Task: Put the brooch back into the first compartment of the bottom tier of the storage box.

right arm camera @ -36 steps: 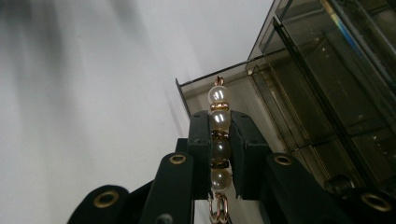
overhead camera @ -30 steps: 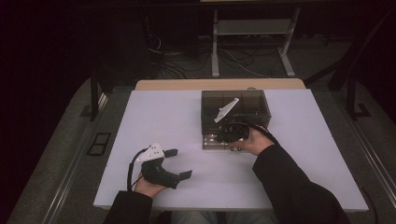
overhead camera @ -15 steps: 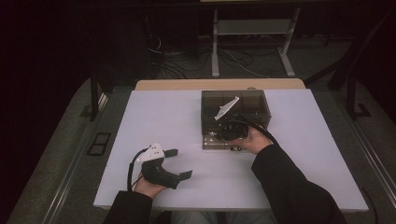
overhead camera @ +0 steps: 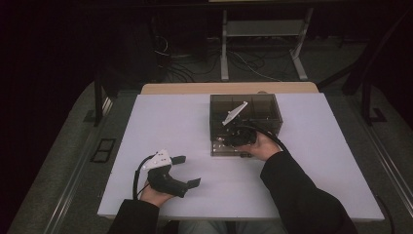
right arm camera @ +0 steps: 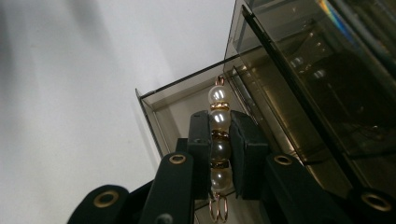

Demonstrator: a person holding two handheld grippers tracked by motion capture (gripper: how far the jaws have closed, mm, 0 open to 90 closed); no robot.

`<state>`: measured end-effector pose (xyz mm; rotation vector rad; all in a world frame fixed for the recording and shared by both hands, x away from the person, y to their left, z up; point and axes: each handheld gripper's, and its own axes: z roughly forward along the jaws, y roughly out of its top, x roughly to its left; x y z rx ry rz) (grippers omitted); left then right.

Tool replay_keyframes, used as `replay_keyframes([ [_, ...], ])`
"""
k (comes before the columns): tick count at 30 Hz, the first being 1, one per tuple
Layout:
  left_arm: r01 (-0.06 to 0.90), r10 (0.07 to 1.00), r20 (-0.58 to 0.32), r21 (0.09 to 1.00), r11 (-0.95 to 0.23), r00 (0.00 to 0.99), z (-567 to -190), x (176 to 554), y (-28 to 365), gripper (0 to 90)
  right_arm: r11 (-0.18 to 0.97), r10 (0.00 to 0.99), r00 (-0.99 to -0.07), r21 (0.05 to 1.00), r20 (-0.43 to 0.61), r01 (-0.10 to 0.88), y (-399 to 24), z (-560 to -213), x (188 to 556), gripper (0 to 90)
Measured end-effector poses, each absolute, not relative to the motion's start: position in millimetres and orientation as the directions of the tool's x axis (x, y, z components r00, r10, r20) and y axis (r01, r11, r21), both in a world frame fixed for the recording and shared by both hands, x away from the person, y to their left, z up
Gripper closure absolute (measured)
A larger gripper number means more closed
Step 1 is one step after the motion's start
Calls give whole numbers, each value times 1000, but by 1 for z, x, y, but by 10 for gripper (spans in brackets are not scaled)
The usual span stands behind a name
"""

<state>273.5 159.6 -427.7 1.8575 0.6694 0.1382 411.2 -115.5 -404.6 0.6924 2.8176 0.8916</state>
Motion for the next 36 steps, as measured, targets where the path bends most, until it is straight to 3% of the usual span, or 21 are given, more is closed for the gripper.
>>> replay_keyframes([
  [25,378,506,-216,894,-242,835,-428,273,159,0,723,461,-886,555,59,413,-108,-417,416,775],
  [36,379,507,-216,893,-243,835,-428,273,159,0,716,461,-886,568,51,405,-107,-411,410,646],
])
